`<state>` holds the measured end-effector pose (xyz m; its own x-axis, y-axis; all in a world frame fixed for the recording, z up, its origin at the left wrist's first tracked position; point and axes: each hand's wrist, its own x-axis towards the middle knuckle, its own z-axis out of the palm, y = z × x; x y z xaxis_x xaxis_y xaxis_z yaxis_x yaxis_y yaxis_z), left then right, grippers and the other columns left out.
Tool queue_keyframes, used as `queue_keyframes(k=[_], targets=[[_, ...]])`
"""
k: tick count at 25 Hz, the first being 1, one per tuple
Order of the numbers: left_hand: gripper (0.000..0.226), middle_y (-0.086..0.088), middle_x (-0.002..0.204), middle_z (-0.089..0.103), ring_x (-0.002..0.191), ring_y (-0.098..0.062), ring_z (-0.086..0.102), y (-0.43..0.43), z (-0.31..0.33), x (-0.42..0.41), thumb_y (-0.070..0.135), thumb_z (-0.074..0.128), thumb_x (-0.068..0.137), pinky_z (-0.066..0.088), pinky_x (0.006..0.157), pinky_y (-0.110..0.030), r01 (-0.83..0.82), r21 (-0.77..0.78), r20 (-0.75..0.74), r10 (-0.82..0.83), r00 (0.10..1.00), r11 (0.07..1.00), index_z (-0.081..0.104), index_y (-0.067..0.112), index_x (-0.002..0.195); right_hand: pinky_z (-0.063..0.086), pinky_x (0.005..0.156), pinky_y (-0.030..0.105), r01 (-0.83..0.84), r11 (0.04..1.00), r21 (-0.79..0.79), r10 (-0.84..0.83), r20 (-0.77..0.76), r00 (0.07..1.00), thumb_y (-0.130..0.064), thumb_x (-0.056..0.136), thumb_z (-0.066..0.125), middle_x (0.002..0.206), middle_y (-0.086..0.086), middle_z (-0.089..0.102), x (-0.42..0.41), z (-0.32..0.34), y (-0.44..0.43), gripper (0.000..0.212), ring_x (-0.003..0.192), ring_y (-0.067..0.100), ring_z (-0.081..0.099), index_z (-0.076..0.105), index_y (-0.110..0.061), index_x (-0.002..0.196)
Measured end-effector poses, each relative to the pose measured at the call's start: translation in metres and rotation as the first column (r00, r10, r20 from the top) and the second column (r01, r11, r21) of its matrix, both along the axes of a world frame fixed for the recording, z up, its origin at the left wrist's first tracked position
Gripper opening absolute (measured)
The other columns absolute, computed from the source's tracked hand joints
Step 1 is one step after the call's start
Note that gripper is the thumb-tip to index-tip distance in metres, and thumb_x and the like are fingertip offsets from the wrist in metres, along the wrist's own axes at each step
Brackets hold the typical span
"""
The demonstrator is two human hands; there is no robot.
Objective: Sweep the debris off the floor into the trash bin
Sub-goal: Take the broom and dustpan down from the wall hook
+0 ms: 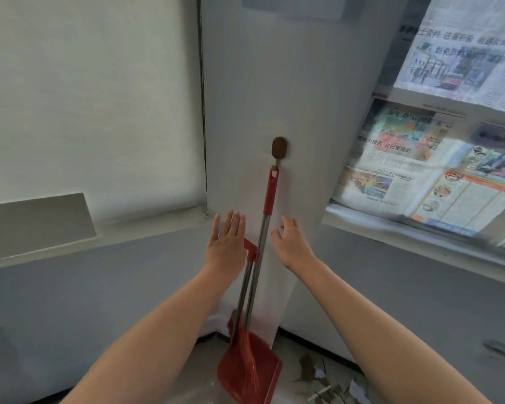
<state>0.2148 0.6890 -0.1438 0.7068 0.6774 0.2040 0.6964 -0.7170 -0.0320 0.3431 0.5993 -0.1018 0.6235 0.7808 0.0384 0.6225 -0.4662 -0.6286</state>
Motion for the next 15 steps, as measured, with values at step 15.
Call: queue_keyframes(k=[15], targets=[[0.067,-0.007,0.159,0.028,0.152,-0.027,0.013,0.075,-0.1,0.076,0.011,0.057,0.093,-0.001,0.125,-0.045,0.15,-0.265,-0.196,-0.206,0.959,0.952,0.027,0.008,0.153,0.045,0.076,0.03,0.244,0.968,0.057,-0.209,-0.353,0.912,-0.027,0.096,0.052,0.088,-0.001,0.064,0.038,-0.069,0.103,0.009,0.083,0.018,0.061,0.053,-0.018,0.1]])
